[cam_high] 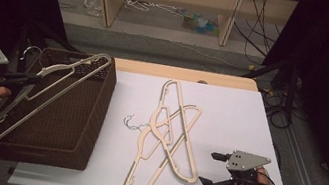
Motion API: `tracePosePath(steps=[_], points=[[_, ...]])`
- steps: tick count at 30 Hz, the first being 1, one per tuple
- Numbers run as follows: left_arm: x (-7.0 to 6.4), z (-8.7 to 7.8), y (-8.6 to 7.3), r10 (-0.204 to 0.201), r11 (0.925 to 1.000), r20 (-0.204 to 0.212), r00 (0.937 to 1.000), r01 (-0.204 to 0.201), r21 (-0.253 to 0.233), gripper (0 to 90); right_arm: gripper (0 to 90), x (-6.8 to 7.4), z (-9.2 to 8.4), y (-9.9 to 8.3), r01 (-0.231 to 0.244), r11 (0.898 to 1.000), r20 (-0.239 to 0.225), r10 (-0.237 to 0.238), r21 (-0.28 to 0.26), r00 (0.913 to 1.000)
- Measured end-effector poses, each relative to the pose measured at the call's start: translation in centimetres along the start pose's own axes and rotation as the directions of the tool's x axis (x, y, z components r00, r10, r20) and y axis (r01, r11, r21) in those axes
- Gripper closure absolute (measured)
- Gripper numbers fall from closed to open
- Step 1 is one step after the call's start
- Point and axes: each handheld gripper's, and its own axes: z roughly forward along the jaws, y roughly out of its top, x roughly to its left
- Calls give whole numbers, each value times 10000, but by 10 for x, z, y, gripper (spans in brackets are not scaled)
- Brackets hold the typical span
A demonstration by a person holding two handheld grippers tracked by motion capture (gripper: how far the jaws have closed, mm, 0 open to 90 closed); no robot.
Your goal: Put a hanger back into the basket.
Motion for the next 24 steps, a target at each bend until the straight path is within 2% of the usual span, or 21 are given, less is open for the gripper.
tracePosePath(steps=[4,6,10,17,18,21,22,24], points=[[2,6,-6,-80,9995,77,9999,78,311,857,180,0,0,0,14,9999,-73,-13,113,10000],[3,8,-8,-114,9994,126,9999,110,315,857,180,0,0,0,18,9999,-92,-16,127,10000],[9,19,-16,-468,9971,208,9987,455,607,857,179,1,1,0,-1,9999,-96,3,153,10000],[12,34,-32,-665,9938,86,9978,654,899,856,180,1,1,0,5,9999,-138,-3,151,9999],[12,37,-34,-812,9932,104,9966,801,841,856,180,1,1,0,11,9999,-138,-9,113,9999],[13,41,-36,-695,9916,-263,9972,719,1072,853,180,1,2,-1,36,10000,-124,-35,89,9999],[13,42,-37,-263,9858,-651,9975,367,1641,849,180,1,2,-1,39,10000,-131,-38,87,9999],[11,45,-38,-547,9855,-984,9936,696,1545,819,180,2,2,-1,25,10000,-152,-24,83,9999]])
